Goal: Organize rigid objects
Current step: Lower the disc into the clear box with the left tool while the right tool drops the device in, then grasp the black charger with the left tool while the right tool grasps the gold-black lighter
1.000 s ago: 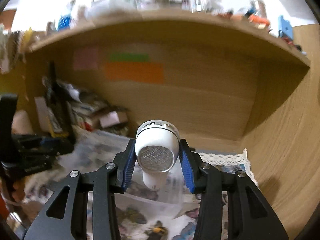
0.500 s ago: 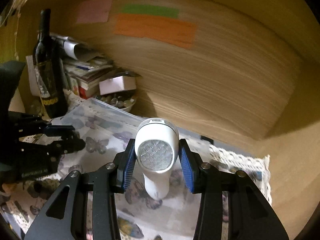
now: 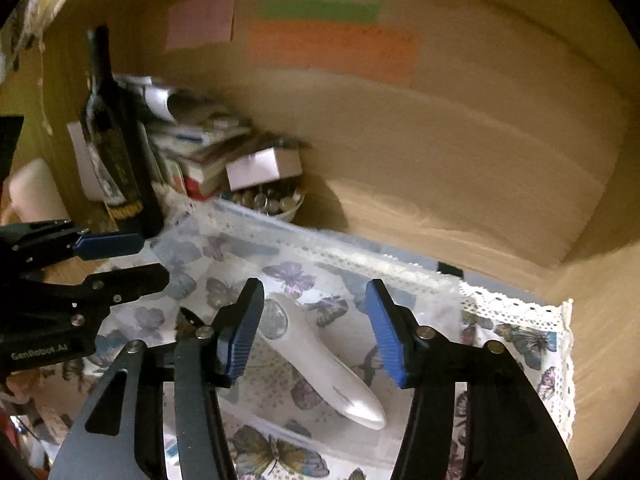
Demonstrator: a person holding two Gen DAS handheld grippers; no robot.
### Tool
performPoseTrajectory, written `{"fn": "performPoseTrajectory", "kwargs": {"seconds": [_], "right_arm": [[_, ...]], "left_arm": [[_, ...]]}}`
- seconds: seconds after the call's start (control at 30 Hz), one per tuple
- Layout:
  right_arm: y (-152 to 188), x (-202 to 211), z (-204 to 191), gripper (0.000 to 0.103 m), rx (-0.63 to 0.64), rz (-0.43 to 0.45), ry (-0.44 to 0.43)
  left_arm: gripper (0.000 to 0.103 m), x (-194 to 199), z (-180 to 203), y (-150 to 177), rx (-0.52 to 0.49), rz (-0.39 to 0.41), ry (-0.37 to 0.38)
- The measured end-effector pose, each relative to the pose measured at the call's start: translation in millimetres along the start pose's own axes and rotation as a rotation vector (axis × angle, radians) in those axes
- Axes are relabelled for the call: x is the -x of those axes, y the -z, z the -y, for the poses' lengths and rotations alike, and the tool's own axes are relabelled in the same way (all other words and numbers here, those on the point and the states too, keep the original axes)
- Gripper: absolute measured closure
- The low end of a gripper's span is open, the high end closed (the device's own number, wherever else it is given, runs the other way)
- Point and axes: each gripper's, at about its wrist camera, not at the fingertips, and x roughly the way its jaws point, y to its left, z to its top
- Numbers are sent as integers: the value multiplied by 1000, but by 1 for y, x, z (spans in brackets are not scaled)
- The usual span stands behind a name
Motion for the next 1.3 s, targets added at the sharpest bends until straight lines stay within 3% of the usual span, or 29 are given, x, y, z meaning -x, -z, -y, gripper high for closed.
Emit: {"fn": "performPoseTrajectory", "kwargs": {"seconds": [0.2,0.37,0.73,0.83,1.17,1.3], "right_arm": [[12,49,2,33,-37,100,35],[37,71,11,32,-84,104,63],[104,58,19,32,-191,-57,68],[116,49,20,32,-228,-100,55],[136,27,19,48,-250,-207,20],[142,22,25,68,-275,-243,-1]], "left_arm": [[29,28,0,14,-17,37,-25],[27,33,-6,37,-13,-2,-23],[28,10,-1,87,-45,-147,17],[36,2,6,93,-70,-176,30],[56,-23,17,104,-128,-252,30],[60,-22,16,106,-130,-241,27]]}}
